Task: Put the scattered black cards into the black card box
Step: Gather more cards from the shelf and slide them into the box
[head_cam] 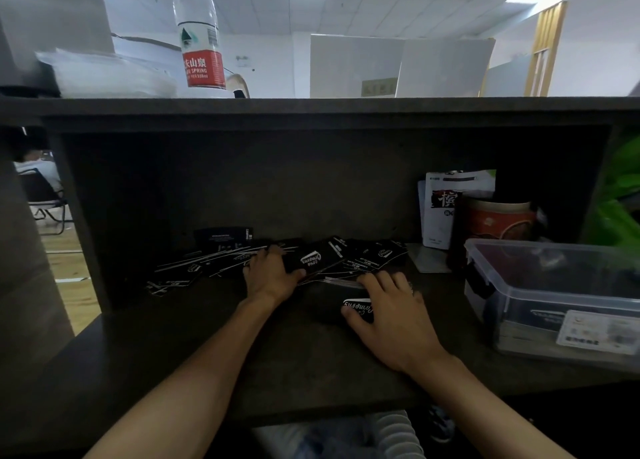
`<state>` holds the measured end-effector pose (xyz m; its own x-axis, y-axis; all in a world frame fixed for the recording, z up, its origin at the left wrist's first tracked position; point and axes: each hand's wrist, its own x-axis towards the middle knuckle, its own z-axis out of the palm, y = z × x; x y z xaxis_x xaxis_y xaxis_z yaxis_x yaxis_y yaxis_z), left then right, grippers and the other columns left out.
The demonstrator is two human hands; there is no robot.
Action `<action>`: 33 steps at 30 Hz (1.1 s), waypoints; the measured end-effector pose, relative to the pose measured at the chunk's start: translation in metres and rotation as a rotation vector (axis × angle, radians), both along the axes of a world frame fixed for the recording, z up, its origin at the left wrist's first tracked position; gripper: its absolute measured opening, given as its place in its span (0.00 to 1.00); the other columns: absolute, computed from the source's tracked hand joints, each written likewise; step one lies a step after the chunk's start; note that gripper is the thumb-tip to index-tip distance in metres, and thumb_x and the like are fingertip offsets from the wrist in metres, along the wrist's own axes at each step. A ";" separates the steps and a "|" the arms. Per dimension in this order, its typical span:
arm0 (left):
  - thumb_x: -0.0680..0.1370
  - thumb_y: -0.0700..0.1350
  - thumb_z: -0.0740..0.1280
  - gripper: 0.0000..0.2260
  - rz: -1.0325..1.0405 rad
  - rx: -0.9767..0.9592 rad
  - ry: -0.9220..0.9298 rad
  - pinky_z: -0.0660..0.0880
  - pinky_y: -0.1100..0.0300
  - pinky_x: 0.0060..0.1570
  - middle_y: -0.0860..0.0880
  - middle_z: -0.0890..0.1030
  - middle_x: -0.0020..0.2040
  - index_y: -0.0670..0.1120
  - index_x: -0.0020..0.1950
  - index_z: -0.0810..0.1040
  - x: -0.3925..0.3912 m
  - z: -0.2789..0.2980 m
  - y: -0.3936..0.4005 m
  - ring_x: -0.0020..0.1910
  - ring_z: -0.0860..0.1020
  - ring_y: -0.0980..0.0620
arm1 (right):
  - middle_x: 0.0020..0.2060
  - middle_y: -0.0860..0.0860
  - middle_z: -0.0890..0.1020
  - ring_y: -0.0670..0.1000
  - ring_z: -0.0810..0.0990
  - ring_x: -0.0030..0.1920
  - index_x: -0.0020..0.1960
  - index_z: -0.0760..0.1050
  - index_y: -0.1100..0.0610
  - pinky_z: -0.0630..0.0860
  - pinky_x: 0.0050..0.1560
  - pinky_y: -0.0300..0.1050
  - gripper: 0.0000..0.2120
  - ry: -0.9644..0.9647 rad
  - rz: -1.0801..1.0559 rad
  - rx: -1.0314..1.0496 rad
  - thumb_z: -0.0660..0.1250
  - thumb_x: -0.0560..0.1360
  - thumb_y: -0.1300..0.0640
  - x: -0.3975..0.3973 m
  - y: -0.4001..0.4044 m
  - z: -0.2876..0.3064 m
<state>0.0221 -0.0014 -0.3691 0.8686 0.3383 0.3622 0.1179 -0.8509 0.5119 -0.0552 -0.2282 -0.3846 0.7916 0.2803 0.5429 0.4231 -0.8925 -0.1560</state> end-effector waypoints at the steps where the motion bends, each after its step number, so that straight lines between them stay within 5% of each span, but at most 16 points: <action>1: 0.75 0.53 0.71 0.17 0.008 -0.079 -0.052 0.68 0.48 0.65 0.45 0.78 0.60 0.49 0.61 0.74 -0.001 0.002 0.002 0.63 0.74 0.44 | 0.60 0.45 0.72 0.49 0.67 0.61 0.66 0.66 0.45 0.72 0.57 0.54 0.25 0.000 -0.001 0.002 0.55 0.75 0.32 0.000 0.000 0.000; 5: 0.79 0.40 0.65 0.06 -0.029 -0.437 -0.250 0.75 0.58 0.47 0.46 0.81 0.49 0.47 0.54 0.77 -0.013 0.014 0.010 0.53 0.80 0.46 | 0.61 0.45 0.71 0.48 0.67 0.62 0.67 0.65 0.44 0.70 0.60 0.54 0.25 0.012 0.003 0.010 0.55 0.76 0.32 -0.001 0.000 0.002; 11: 0.78 0.36 0.65 0.10 -0.553 -0.464 -0.106 0.72 0.73 0.40 0.50 0.83 0.46 0.49 0.46 0.83 -0.042 0.033 -0.013 0.42 0.79 0.64 | 0.77 0.47 0.55 0.51 0.52 0.77 0.69 0.66 0.45 0.61 0.73 0.58 0.27 0.013 0.018 0.028 0.59 0.75 0.33 -0.005 -0.001 0.004; 13: 0.78 0.36 0.64 0.11 -0.660 -0.460 0.014 0.71 0.75 0.37 0.50 0.83 0.47 0.49 0.45 0.84 -0.050 0.032 -0.021 0.41 0.78 0.67 | 0.76 0.47 0.58 0.51 0.53 0.77 0.69 0.66 0.45 0.60 0.73 0.58 0.26 0.011 0.024 0.029 0.59 0.75 0.34 -0.006 -0.001 0.004; 16: 0.79 0.39 0.63 0.12 -0.711 -0.454 0.127 0.71 0.64 0.46 0.51 0.83 0.50 0.51 0.46 0.84 -0.054 0.030 -0.024 0.50 0.79 0.57 | 0.66 0.44 0.71 0.48 0.64 0.68 0.67 0.63 0.44 0.66 0.66 0.55 0.25 0.007 0.029 0.044 0.58 0.75 0.33 -0.007 -0.002 0.004; 20: 0.80 0.43 0.64 0.10 -0.559 -0.463 0.029 0.72 0.62 0.46 0.53 0.84 0.45 0.52 0.45 0.84 -0.045 0.026 -0.020 0.45 0.81 0.60 | 0.64 0.44 0.69 0.48 0.64 0.64 0.72 0.61 0.44 0.68 0.63 0.55 0.29 0.024 0.013 0.017 0.56 0.75 0.32 -0.006 0.000 0.003; 23: 0.78 0.50 0.67 0.05 -0.161 -0.075 -0.139 0.75 0.55 0.53 0.49 0.83 0.51 0.52 0.52 0.80 -0.030 0.015 -0.005 0.53 0.80 0.51 | 0.62 0.44 0.68 0.48 0.64 0.64 0.70 0.64 0.44 0.69 0.62 0.55 0.29 0.032 0.004 -0.005 0.54 0.75 0.31 -0.005 0.000 0.005; 26: 0.74 0.64 0.66 0.24 0.017 0.229 0.043 0.67 0.49 0.64 0.45 0.75 0.64 0.50 0.63 0.76 -0.019 0.002 0.009 0.66 0.71 0.43 | 0.64 0.45 0.65 0.49 0.62 0.67 0.69 0.65 0.43 0.68 0.64 0.56 0.28 0.056 0.012 0.003 0.54 0.74 0.31 -0.005 0.000 0.006; 29: 0.72 0.67 0.66 0.27 0.005 0.229 0.103 0.64 0.49 0.65 0.45 0.72 0.67 0.51 0.64 0.76 -0.012 -0.003 0.011 0.68 0.67 0.43 | 0.64 0.45 0.68 0.49 0.62 0.66 0.69 0.64 0.43 0.69 0.63 0.56 0.28 0.059 0.005 -0.017 0.53 0.74 0.31 -0.005 0.000 0.005; 33: 0.72 0.60 0.72 0.20 0.017 0.088 0.010 0.66 0.50 0.62 0.47 0.78 0.60 0.51 0.58 0.77 -0.011 0.000 0.007 0.64 0.73 0.44 | 0.63 0.45 0.69 0.49 0.64 0.64 0.71 0.63 0.43 0.70 0.62 0.56 0.29 0.055 -0.007 -0.033 0.52 0.75 0.30 -0.006 -0.001 0.005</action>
<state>0.0112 0.0061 -0.3694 0.8668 0.3197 0.3826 0.1371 -0.8906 0.4336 -0.0610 -0.2288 -0.3794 0.8223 0.2915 0.4888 0.4081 -0.9006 -0.1495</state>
